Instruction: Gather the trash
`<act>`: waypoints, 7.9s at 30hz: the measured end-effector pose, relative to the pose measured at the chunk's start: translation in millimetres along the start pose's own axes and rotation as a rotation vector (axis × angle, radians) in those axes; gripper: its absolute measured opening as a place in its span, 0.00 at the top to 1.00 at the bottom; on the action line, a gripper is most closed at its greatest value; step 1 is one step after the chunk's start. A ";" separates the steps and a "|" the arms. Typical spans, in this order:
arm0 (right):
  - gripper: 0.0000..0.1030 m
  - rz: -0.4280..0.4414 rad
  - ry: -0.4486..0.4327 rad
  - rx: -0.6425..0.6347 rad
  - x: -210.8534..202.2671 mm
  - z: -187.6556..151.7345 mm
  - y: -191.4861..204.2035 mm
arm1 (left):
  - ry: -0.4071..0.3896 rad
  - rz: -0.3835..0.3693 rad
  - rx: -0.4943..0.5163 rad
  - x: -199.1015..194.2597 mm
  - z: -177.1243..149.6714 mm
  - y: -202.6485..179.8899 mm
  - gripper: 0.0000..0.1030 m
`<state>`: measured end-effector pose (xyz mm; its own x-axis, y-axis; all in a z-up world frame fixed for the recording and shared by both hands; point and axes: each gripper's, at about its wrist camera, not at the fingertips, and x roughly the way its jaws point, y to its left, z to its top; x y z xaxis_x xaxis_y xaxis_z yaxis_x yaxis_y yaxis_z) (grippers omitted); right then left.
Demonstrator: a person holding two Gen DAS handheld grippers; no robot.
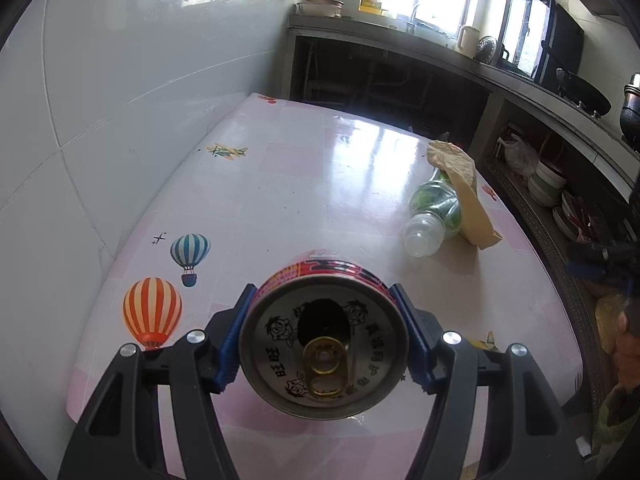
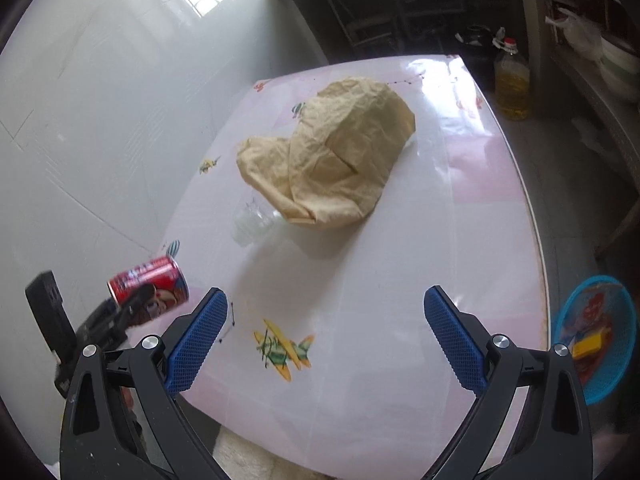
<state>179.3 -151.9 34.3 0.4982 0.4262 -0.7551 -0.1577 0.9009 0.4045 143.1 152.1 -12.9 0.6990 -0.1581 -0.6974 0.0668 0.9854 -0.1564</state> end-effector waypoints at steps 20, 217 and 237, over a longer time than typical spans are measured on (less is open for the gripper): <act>0.24 -0.032 0.098 0.216 127.9 114.6 -30.2 | 0.010 -0.036 0.024 16.6 -11.1 -19.8 0.38; 0.94 -0.060 -0.405 0.376 -188.1 -125.2 -189.4 | -0.089 -0.184 0.258 -81.9 70.8 -169.0 0.38; 0.94 -0.283 -0.288 0.787 -159.0 -204.9 -321.1 | 0.437 -0.564 0.599 90.9 -0.3 -438.9 0.38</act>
<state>-24.0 -492.0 -81.3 0.6417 0.0629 -0.7644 0.5836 0.6066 0.5399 177.0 -294.8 -7.9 0.1293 -0.5130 -0.8486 0.7561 0.6047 -0.2503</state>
